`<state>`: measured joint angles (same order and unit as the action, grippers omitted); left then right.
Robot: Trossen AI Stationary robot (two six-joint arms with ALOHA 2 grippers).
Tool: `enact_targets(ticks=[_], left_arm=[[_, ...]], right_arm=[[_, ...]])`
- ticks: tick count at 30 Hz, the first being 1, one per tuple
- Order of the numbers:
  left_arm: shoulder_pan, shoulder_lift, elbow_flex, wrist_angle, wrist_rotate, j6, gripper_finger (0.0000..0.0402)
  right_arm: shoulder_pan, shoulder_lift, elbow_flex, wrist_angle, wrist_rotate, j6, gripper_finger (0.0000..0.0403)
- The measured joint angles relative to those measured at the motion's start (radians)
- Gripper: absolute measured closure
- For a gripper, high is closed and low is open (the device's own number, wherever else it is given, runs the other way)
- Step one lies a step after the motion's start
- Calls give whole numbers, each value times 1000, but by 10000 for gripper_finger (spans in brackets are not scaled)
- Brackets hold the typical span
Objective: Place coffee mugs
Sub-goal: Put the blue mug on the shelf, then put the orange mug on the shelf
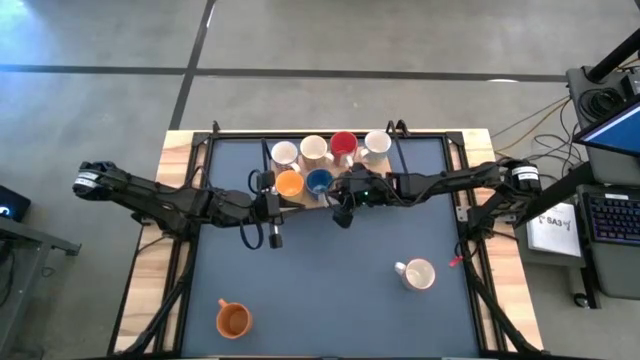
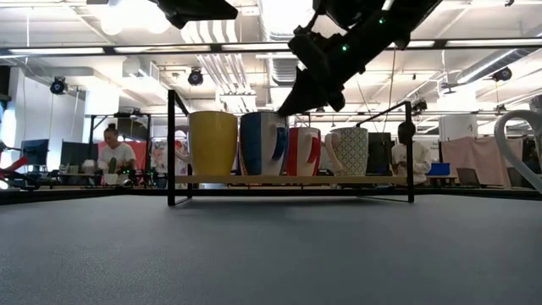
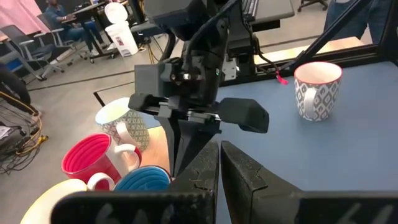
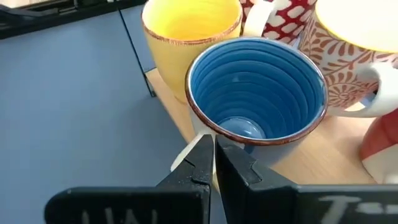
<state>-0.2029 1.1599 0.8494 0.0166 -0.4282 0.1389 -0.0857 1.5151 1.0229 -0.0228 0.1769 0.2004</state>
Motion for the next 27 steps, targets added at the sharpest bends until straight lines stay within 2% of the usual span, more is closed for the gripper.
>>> enact_targets(ticks=[7,16,21,27], left_arm=[[0,0,0,-1,0,1,402],[0,0,0,0,0,1,402],[-1,0,0,41,0,-25,402],[-30,-1,26,51,1,-155,402]], right_arm=[[-14,0,-3,2,1,-4,394],[57,-67,-2,-168,8,-11,394],[131,-133,-40,-155,7,-66,394],[183,-195,-116,-35,-9,-167,394]])
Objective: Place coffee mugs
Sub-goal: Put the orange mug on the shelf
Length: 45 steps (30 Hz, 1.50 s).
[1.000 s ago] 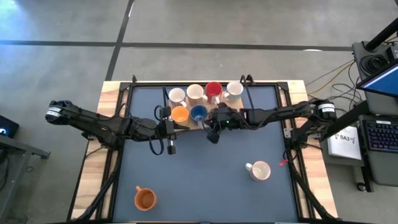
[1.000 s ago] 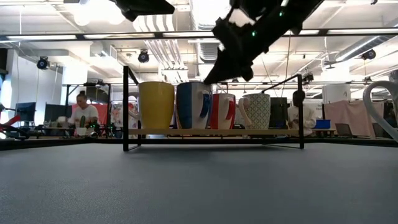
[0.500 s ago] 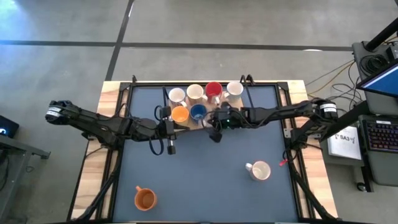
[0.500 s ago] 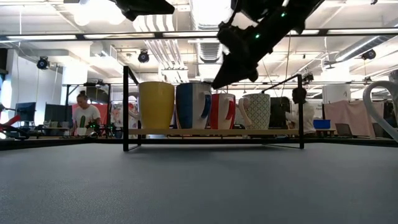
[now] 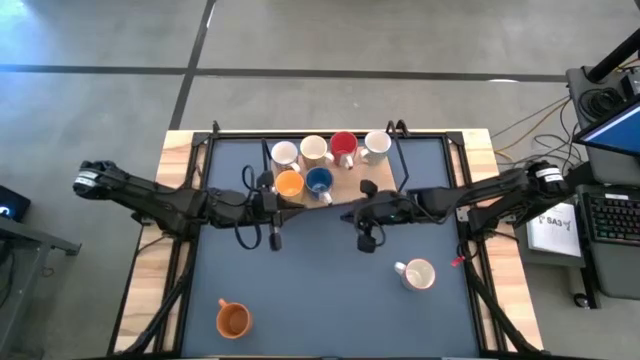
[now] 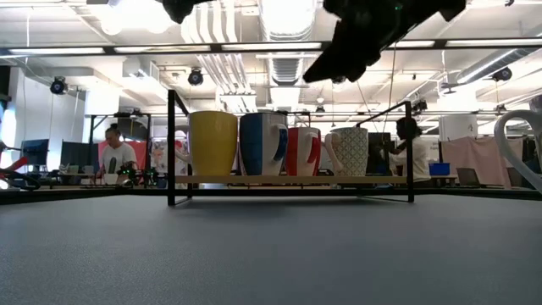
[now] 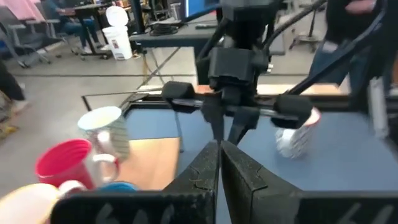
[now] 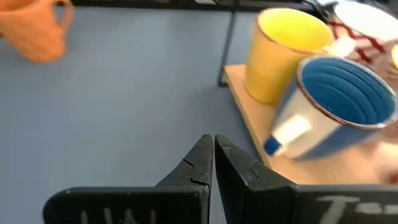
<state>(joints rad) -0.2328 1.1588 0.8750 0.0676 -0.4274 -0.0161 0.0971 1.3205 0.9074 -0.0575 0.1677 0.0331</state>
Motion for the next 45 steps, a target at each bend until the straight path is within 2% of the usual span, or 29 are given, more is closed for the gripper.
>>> enact_targets(ticks=[9,11,14,17,22,26,30,36,45], left_arm=[[-100,2,23,-8,1,-220,402],[-125,17,58,-33,2,-285,402],[-165,72,147,-155,20,-371,402],[-194,153,292,-364,96,-441,402],[-255,335,568,-889,218,-579,402],[-318,472,733,-1249,232,-668,402],[-376,578,813,-1488,236,-766,402],[-471,631,794,-1514,347,-873,381],[-567,634,752,-1524,336,-990,312]], right_arm=[[3,-96,-156,193,-144,-103,394],[3,-110,-189,236,-179,-116,394],[5,-131,-232,275,-214,-127,394],[14,-156,-258,276,-228,-145,394],[66,-236,-296,271,-230,-193,394],[106,-323,-325,272,-229,-216,394],[124,-403,-364,271,-229,-233,394],[126,-476,-420,272,-229,-209,394],[128,-475,-430,273,-229,-162,394]])
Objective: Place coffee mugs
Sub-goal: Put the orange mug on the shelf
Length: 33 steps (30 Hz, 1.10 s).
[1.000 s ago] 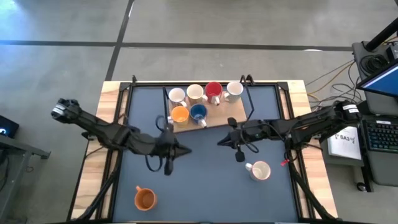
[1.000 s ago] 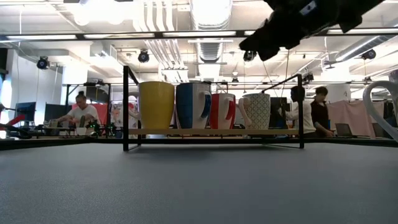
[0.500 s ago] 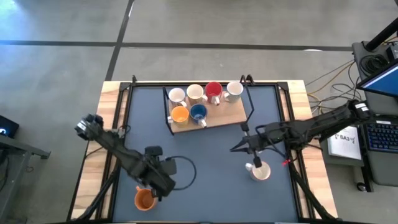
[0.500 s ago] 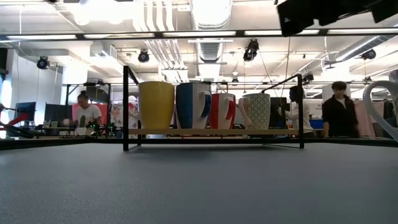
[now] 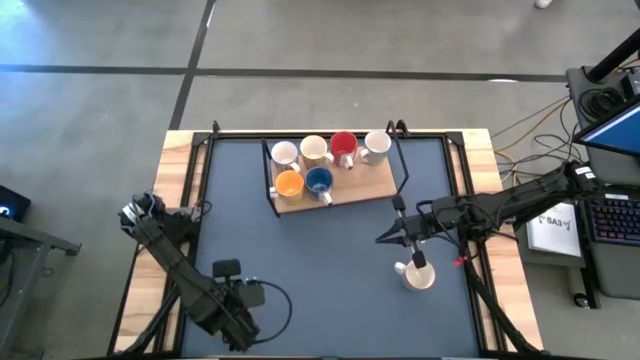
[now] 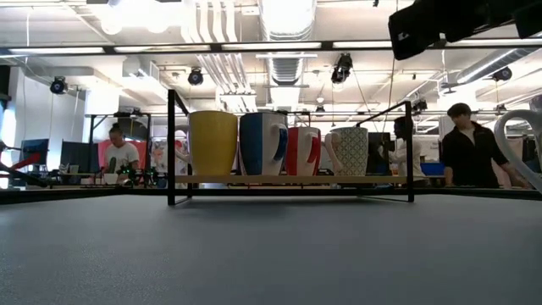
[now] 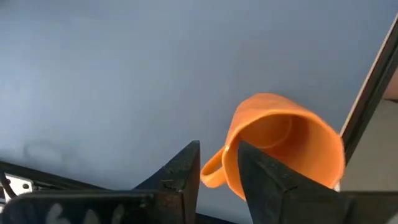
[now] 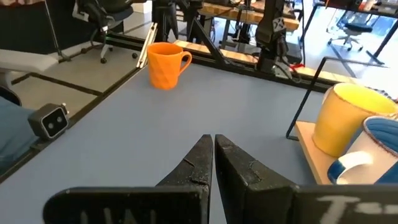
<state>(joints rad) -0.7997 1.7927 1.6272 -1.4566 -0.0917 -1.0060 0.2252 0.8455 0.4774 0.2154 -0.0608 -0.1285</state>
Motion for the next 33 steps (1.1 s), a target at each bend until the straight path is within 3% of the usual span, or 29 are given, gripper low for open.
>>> enact_targets(ticks=[12,20,33], left_arm=[[-32,2,-171,201,10,-9,326],[-43,2,-215,287,56,-10,333],[-60,2,-267,303,73,-18,295]], right_arm=[[57,22,-3,-1,0,10,394],[72,22,-3,-1,0,25,394],[72,21,-3,0,1,23,394]])
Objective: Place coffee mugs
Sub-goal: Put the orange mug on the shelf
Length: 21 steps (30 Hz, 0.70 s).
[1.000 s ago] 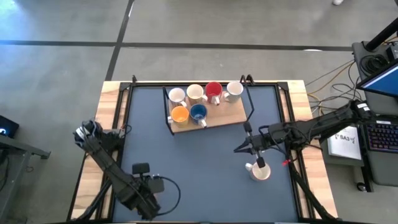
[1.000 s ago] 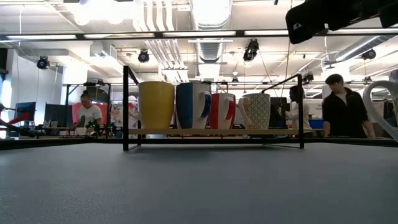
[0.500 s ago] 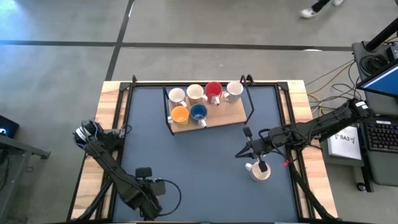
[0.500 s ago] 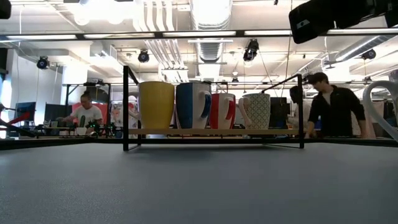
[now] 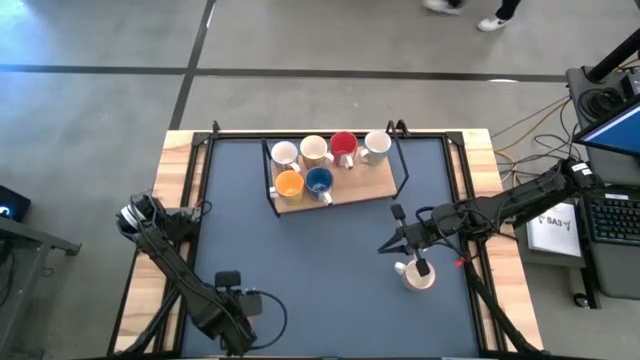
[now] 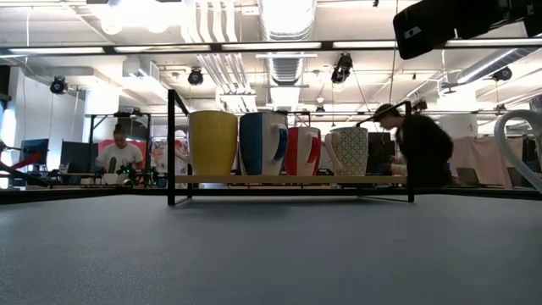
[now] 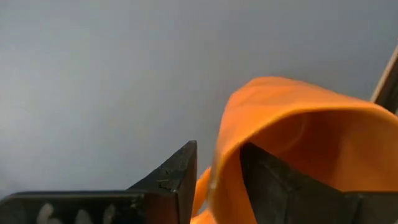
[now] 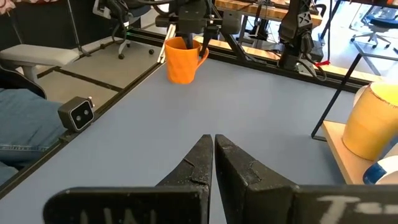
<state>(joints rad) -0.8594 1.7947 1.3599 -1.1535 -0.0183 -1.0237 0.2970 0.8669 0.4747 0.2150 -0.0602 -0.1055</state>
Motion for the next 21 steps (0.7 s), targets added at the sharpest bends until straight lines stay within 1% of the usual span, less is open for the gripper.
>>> enact_targets(ticks=[2,4,7,8,14,17,21], left_arm=[[0,0,0,8,10,5,302],[-2,0,3,15,10,10,321],[-1,0,13,20,14,23,376],[-1,0,14,21,22,18,386],[-2,-7,15,30,16,16,395],[-1,-26,14,38,-32,16,395],[14,-79,14,43,-178,18,397]], right_arm=[[0,0,0,0,0,0,394],[0,0,0,0,0,0,394],[0,0,0,0,1,0,394],[0,0,0,0,1,0,394],[0,0,0,-1,3,5,394],[0,-8,0,-21,2,8,394],[0,-36,0,-80,0,8,394]])
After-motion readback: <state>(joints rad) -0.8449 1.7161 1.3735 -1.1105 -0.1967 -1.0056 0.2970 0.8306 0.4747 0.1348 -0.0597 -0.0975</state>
